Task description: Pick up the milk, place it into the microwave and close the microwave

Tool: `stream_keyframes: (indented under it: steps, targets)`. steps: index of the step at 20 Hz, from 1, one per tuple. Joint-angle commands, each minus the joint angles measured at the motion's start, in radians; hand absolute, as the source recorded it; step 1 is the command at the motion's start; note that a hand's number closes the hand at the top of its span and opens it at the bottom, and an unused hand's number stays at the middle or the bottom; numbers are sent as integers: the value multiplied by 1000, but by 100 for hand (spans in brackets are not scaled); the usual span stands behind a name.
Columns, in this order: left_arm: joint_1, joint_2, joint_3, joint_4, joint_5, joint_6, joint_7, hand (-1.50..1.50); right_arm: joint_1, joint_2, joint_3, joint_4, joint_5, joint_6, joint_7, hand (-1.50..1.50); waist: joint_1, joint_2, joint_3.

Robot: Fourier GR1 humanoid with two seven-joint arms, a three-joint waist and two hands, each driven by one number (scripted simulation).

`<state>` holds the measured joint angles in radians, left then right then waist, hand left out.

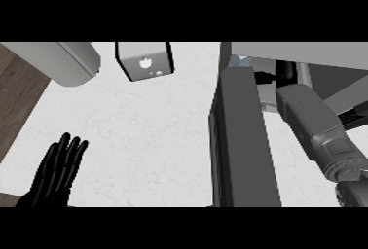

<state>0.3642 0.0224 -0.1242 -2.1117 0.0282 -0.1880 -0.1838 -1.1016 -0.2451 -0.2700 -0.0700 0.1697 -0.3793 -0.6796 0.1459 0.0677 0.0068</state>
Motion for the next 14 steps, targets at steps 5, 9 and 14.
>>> stream_keyframes:
  steps: [5,9,14]
  targets:
    - [12,-11,-20,13,-26,16,-1,-150,57,-1,-20,-3,-18,75,-49,-150,-24,-15,-2]
    - [-27,-6,-33,13,-23,9,27,-150,59,23,-41,-13,-39,88,-59,-150,-41,-21,-2]
    - [-53,-22,-78,64,-47,29,34,-150,111,59,-44,-20,-46,179,-126,-150,-60,-27,-3]
